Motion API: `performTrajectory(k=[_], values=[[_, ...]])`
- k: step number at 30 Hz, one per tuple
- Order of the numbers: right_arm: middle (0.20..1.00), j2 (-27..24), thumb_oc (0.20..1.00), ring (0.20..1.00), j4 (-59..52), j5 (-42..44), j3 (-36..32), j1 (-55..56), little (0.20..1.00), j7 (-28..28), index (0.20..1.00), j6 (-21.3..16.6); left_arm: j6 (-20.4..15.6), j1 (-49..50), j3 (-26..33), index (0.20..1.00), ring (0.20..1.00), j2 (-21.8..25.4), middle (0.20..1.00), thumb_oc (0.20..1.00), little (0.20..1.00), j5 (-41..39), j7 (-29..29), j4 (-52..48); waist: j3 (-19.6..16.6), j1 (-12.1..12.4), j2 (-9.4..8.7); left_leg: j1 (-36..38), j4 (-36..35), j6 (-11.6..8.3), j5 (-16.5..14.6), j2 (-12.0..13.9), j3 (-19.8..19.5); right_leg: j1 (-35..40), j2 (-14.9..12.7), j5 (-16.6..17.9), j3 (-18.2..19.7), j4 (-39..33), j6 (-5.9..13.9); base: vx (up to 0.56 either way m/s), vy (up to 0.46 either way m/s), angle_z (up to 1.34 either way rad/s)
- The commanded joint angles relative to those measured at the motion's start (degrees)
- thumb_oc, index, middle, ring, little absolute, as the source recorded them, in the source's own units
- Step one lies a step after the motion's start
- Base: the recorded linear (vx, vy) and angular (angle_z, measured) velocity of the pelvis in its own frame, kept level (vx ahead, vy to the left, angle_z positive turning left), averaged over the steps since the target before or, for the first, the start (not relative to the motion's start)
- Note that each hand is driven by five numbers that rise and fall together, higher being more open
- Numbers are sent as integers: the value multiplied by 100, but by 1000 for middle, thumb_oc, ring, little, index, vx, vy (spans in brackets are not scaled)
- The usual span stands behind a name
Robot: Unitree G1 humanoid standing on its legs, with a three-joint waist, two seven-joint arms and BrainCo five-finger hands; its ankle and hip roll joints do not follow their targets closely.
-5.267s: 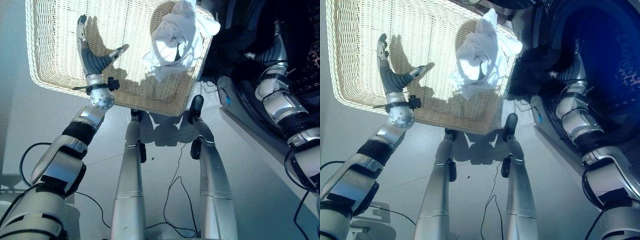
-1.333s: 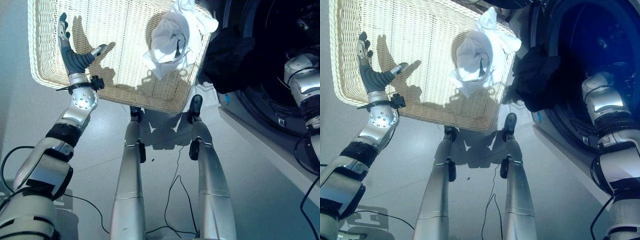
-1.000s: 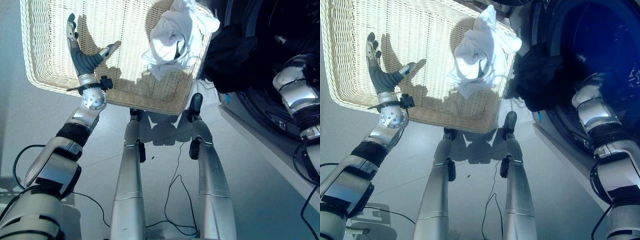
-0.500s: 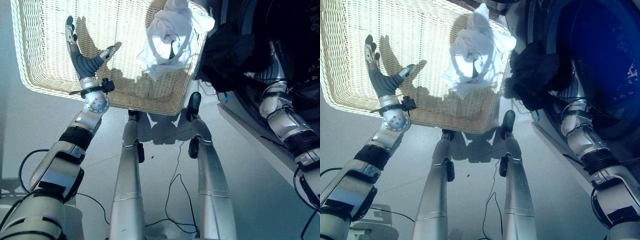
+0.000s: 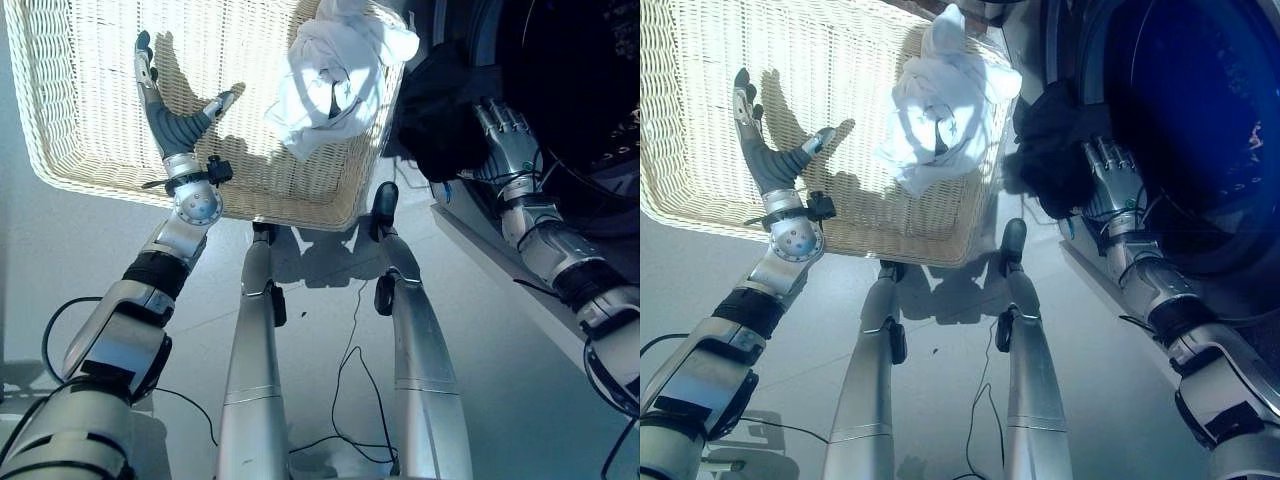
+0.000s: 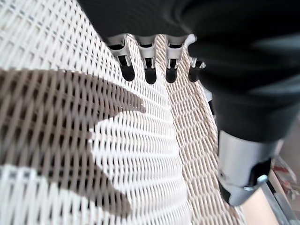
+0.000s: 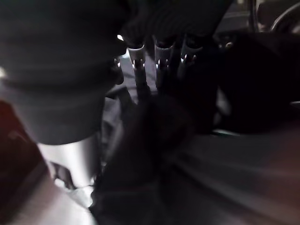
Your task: Put the clothes into the washing machine.
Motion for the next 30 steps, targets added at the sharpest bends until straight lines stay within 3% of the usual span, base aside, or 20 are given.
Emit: performTrajectory(k=[1, 8, 9, 16, 24, 25, 26, 30], values=[[1000, -245, 1000, 1000, 284, -221, 240, -241, 1000, -417, 1000, 102, -276, -126, 148, 1000, 1000, -158, 1000, 1000, 1000, -23, 41, -19, -130, 76, 209, -52, 517, 218, -429, -259, -16, 144, 243, 103, -301, 94, 344, 0, 0, 0], [1000, -213, 1000, 1000, 971, -768, 699, -897, 1000, -201, 1000, 623, -238, -294, 28, 1000, 1000, -232, 1000, 1000, 1000, -100, 17, 50, -130, 174, 282, -58, 500, 223, -379, -292, -47, 161, 232, 121, -333, 70, 333, 0, 0, 0], [1000, -194, 1000, 1000, 1187, -887, 806, -1131, 1000, -103, 1000, 863, -210, -369, -17, 1000, 1000, -222, 1000, 1000, 1000, -137, -16, 66, -130, 210, 298, -65, 480, 227, -371, -315, -84, 149, 229, 143, -340, 59, 337, 0, 0, 0], [1000, -143, 1000, 1000, 1467, -1240, 940, -1509, 1000, -18, 1000, 1287, -206, -416, -37, 1000, 1000, -235, 1000, 1000, 1000, -202, -96, 55, -130, 277, 339, -51, 441, 239, -354, -358, -131, 166, 226, 158, -366, 23, 325, -1, 2, 1], [1000, -130, 1000, 1000, 1479, -1718, 1028, -1630, 1000, 242, 1000, 1324, -209, -380, -10, 1000, 1000, -278, 1000, 1000, 1000, -196, -91, -15, -130, 297, 358, -46, 426, 255, -340, -373, -147, 163, 228, 149, -366, 36, 305, -1, 2, 1], [805, -126, 805, 805, 1488, -1744, 1033, -1633, 805, 257, 805, 1308, -210, -379, -11, 1000, 1000, -278, 1000, 1000, 1000, -200, -98, -14, -130, 300, 357, -41, 426, 256, -339, -376, -151, 170, 225, 153, -368, 33, 307, 0, 0, 0], [200, -109, 200, 200, 1536, -1803, 1046, -1623, 200, 288, 200, 1263, -211, -386, -26, 1000, 1000, -285, 1000, 1000, 1000, -197, -94, -5, -130, 309, 359, -36, 417, 258, -327, -376, -157, 179, 221, 151, -379, 45, 308, 0, 0, 0], [200, -98, 200, 200, 1547, -1806, 1124, -1636, 200, 326, 200, 1186, -240, -387, -11, 1000, 1000, -250, 1000, 1000, 1000, -270, -146, 13, -130, 318, 354, -39, 428, 253, -321, -390, -175, 188, 224, 166, -377, 31, 308, 0, 0, 0]])
